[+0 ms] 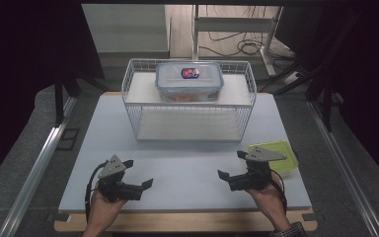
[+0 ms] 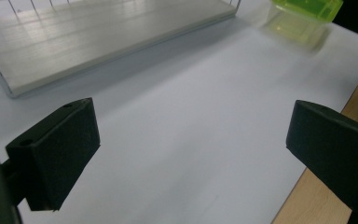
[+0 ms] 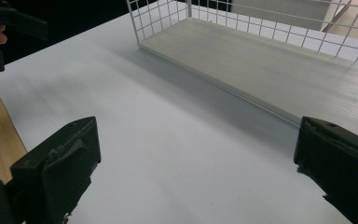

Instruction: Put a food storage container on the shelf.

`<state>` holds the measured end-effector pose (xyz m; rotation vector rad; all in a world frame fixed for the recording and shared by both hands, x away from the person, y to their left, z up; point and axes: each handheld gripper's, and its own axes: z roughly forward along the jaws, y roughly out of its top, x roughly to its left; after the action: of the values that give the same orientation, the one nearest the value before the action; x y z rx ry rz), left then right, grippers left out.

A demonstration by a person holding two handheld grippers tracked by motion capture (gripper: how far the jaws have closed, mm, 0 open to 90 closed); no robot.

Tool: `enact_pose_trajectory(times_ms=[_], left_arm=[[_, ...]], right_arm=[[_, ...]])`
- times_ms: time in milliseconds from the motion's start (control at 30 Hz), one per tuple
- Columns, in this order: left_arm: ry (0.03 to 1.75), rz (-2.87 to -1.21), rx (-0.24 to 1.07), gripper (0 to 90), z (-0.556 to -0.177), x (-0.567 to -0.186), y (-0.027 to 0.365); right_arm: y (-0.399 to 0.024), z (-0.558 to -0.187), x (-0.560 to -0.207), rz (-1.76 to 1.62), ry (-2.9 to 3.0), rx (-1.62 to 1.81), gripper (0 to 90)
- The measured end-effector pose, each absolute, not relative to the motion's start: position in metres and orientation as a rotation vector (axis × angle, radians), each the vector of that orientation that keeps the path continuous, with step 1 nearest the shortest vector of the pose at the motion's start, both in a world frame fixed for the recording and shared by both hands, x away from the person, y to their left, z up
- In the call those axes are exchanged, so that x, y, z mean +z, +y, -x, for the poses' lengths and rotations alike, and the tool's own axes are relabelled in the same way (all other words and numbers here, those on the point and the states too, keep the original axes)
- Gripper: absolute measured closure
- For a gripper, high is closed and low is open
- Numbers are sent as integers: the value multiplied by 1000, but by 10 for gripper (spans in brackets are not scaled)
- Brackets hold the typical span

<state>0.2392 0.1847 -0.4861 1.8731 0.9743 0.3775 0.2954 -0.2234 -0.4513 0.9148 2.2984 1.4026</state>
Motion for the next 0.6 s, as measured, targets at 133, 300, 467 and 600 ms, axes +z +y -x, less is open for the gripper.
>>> enact_pose_trajectory(times_ms=[133,300,467,600], left_arm=[[970,-1889,398,25,-233,-489,183],[973,-1905,415,24,-226,-495,185],[980,-1925,445,24,-222,-497,186],[983,-1938,475,24,-217,-501,188]], right_arm=[[-227,-289,-454,-919,2287,1390,13],[-231,-284,-459,-916,2274,1355,13],[-235,-280,-463,-918,2281,1336,13],[-238,-276,-466,-909,2283,1318,13]])
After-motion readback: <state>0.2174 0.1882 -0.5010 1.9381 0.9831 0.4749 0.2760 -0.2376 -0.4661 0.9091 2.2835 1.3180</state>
